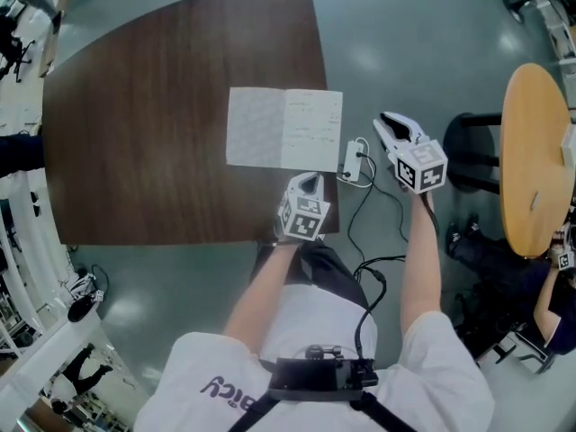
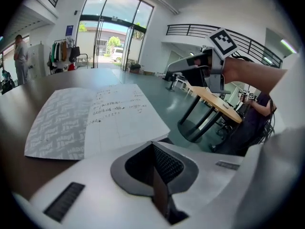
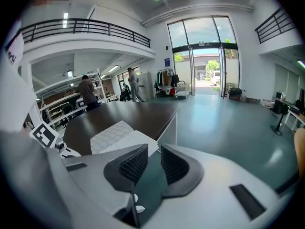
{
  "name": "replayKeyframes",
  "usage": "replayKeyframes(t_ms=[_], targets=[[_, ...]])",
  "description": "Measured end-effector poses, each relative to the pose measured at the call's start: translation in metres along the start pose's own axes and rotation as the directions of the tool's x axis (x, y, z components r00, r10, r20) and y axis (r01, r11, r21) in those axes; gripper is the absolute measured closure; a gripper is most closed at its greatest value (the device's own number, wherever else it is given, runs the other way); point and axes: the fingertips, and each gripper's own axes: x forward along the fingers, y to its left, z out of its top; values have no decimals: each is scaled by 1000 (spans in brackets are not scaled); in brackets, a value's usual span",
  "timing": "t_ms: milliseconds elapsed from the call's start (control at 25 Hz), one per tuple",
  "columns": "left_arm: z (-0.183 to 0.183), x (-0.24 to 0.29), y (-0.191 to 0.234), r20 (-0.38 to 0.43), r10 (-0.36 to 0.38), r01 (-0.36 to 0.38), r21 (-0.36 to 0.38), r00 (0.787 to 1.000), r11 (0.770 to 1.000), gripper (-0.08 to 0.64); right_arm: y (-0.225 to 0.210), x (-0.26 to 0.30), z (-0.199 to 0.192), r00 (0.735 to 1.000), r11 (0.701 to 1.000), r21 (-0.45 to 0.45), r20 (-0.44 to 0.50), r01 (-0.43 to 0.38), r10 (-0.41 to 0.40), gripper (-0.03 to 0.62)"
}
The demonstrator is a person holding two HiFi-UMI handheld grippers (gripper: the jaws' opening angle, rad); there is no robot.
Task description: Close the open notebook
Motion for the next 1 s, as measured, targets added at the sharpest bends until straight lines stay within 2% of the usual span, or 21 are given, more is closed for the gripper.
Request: replayKeyframes(t_ms=[120,280,400,480,560,600,720,760,840,920,1000], targets=[[-6,4,-2,-33,6,-6,3,999,1000,555,12,3,-2,1000,1000,10,3,-19,19,512],[-2,-6,7,4,57,-57,-29,998,998,554,29,11,-2,998,998,21,12,-54,54,512],[1,-28,27,58,97,-88,-133,994,987,554,46,21,-1,995,995,22,11,-97,97,512],[2,-45,44,92,126,-100,-247,988,964,554,59,28,2,992,992,10,9,-128,128,512],[-2,-58,63,115,158,-104,-377,981,920,554,71,36,7,988,988,-2,10,-157,157,512],[-5,-64,73,126,171,-98,-447,977,889,554,77,42,10,985,985,-5,12,-171,171,512],[-12,-81,98,172,186,-35,-637,967,770,554,93,58,19,979,979,-12,12,-205,205,512],[-13,-85,103,190,184,-8,-676,964,737,554,98,62,21,977,977,-15,12,-213,213,512],[-13,-90,111,224,183,36,-720,957,693,544,103,67,26,974,974,-19,12,-224,225,512],[-13,-90,115,259,189,75,-752,947,655,458,106,70,28,973,973,-22,13,-231,231,512],[-17,-90,122,287,204,110,-788,936,606,364,107,71,31,972,972,-25,16,-233,234,512]])
